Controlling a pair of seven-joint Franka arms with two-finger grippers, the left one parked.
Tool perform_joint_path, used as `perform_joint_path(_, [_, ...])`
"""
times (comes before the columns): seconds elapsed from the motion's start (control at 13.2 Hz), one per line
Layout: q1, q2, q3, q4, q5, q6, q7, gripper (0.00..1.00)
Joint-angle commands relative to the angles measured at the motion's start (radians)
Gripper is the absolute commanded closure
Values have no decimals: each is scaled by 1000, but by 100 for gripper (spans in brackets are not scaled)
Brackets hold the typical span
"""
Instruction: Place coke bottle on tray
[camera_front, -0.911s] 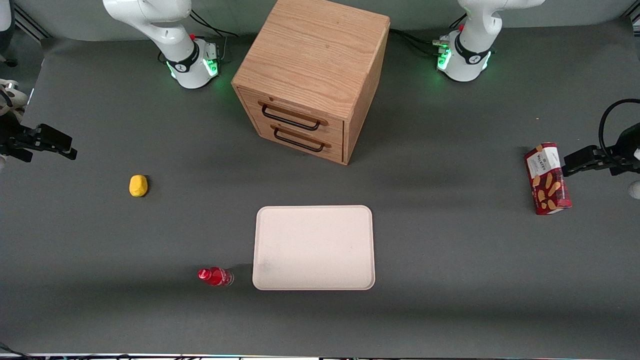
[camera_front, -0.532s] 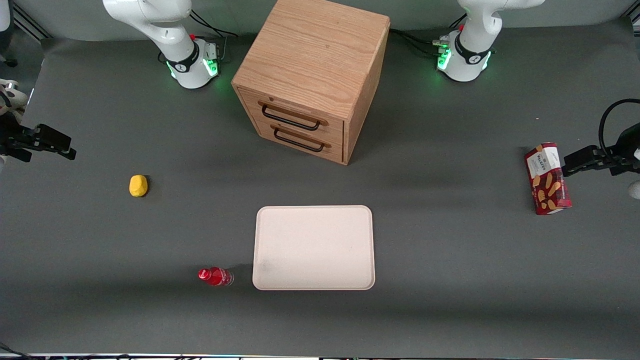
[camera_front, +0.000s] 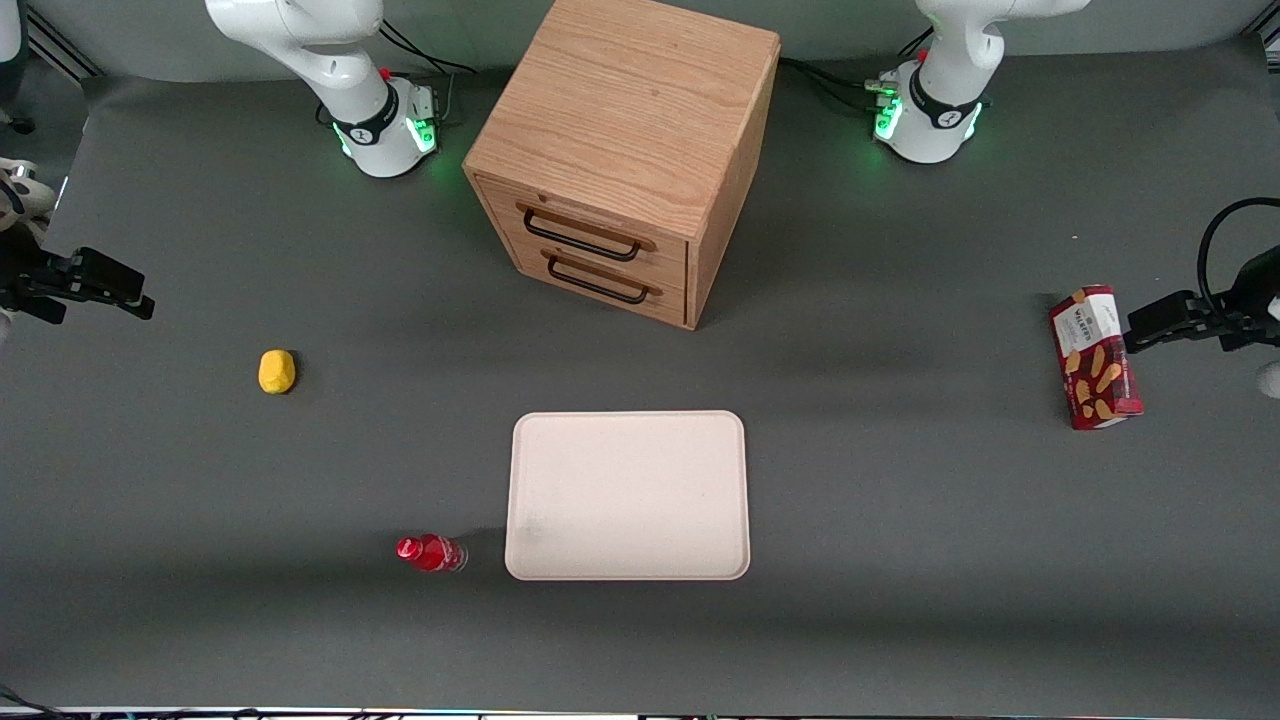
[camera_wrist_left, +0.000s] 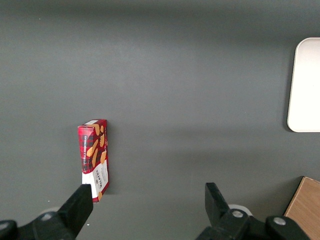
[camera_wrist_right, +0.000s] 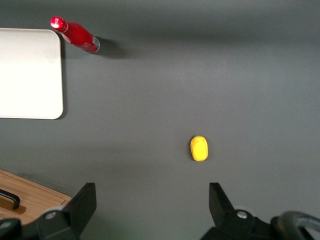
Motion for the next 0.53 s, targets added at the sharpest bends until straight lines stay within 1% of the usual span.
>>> perform_joint_path(0.0, [12, -21, -14, -13, 32, -27, 40, 0])
perform_joint_path(0.46, [15, -20, 15, -12, 27, -31, 40, 0])
